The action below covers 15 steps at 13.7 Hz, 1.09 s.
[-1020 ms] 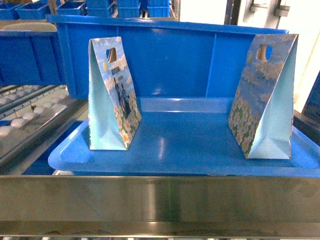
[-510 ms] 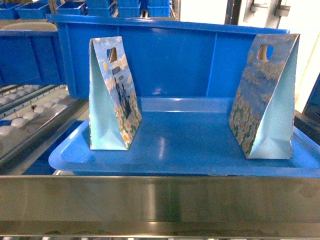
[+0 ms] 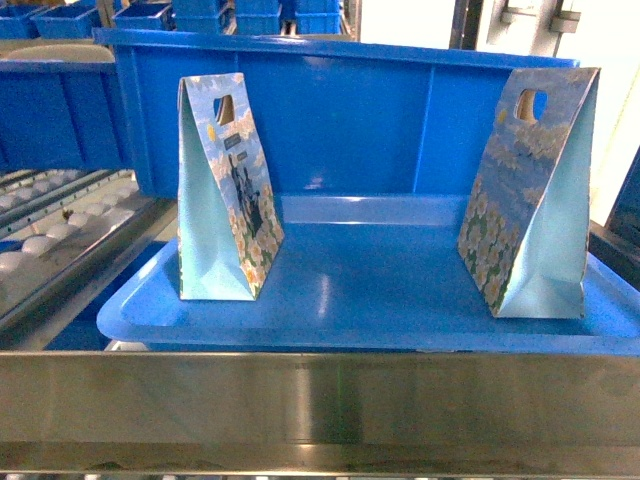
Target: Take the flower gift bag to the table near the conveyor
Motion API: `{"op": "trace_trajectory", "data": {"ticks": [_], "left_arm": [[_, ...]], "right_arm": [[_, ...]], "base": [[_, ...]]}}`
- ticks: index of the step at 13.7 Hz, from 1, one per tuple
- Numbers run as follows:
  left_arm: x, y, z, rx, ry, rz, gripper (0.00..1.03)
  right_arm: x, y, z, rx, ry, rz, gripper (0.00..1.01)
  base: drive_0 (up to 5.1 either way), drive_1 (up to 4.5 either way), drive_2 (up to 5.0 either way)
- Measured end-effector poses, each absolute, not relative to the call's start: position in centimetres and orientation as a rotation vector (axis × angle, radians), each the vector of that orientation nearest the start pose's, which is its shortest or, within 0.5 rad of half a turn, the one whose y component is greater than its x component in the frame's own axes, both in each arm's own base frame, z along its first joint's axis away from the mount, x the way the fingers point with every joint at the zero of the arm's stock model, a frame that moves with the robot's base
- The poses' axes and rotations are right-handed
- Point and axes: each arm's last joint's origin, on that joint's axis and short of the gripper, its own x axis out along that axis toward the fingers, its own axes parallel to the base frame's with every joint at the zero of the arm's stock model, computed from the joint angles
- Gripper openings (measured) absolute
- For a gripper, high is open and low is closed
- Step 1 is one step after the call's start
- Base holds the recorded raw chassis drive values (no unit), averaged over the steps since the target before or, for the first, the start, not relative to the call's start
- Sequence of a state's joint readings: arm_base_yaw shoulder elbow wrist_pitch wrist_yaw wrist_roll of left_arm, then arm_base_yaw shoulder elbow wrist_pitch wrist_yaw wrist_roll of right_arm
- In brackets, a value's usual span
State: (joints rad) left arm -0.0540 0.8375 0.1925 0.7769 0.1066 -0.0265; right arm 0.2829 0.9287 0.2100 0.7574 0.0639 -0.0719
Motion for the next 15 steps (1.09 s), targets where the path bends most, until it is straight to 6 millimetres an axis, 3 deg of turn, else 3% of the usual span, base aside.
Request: {"op": "trace_trajectory", "data": {"ticks": [8, 12, 15], "left_arm": [[25.4, -6.2, 27.5, -0.048, -0.023, -0.337, 0.98], [29.5, -8.5, 28.3, -0.045, 0.059, -0.32, 0.98], [30.6, -9.5, 27.6, -0.043, 0.146, -0.283, 0.98]], "right_arm": [[25.4, 7.7, 26.5, -0.075, -0.028, 0.211, 0.98], [29.2, 8.7, 26.7, -0.086, 0.127, 0.191, 0.98], [30.2, 9.0, 25.8, -0.091, 0.204, 0.164, 0.98]], "base": [[0.0, 0.0, 0.0], [0.0, 0.0, 0.0], [0.0, 0.0, 0.0]]}}
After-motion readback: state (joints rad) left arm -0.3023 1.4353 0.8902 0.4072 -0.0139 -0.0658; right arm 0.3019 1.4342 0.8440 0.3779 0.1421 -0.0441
